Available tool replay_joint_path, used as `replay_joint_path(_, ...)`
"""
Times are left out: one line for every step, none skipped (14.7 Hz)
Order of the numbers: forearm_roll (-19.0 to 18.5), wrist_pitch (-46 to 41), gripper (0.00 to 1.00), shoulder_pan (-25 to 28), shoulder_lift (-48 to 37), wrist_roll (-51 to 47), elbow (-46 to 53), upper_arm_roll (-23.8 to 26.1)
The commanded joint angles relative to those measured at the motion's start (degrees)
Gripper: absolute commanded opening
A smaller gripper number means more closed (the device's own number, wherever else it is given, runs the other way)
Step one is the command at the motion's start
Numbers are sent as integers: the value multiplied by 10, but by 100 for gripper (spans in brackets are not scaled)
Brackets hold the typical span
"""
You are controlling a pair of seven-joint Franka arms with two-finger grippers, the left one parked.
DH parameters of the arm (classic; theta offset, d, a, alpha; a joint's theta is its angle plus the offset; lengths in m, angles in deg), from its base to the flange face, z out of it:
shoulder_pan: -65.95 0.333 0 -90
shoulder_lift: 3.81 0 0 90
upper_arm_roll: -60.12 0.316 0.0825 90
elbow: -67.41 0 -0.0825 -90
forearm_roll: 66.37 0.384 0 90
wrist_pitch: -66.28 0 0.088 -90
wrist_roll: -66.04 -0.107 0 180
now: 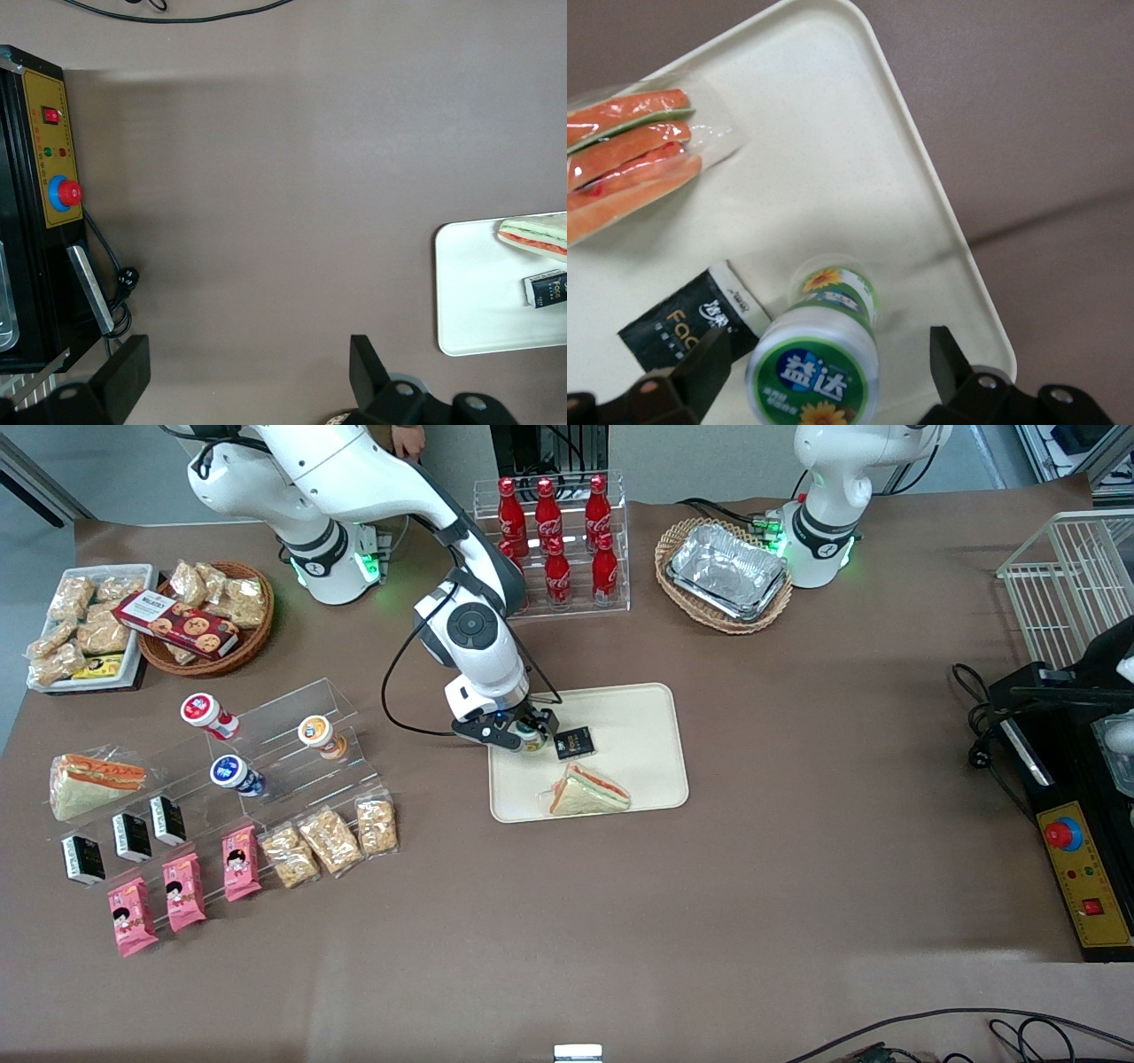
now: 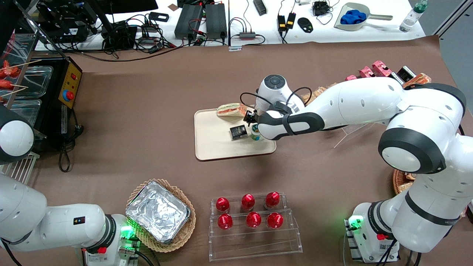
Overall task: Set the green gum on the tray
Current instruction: 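Lower the bottle onto the tray beside the black pack and open the right gripper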
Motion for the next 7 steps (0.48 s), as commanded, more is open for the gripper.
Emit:
replay_joint_path(3,8,100,0,-9,2,-3,-5)
replay_joint_path(3,-6,100,-4,-21,6,0,-5)
replay_joint_path(3,-39,100,-6,-32,12,8,-7)
replay_joint_path(3,-79,100,-14,-43,22,23,-7)
replay_joint_path(5,-119,100,-19,-54,33,39,-8)
replay_joint_path(8,-160,100,-29,-67,49,58,-8)
replay_joint_path(9,-206,100,-43,-77,67,80,-8)
